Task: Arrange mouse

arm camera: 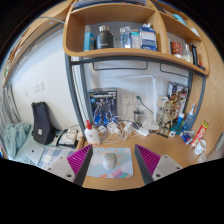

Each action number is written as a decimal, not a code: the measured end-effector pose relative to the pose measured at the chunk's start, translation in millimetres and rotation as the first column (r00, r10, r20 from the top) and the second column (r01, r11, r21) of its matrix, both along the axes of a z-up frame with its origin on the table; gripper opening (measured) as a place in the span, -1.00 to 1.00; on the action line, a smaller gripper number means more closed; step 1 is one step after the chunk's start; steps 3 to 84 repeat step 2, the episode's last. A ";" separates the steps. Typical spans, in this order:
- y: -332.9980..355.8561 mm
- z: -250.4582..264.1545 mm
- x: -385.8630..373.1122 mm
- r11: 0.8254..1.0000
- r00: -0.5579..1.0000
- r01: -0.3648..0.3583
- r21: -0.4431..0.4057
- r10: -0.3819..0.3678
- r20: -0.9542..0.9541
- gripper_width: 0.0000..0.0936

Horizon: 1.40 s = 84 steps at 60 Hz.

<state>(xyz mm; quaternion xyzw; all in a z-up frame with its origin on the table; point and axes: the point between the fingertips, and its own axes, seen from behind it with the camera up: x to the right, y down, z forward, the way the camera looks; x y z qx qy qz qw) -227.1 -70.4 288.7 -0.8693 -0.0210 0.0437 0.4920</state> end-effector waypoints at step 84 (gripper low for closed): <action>-0.4 0.4 0.3 1.000 1.000 0.001 0.003 -0.001 -0.003 0.80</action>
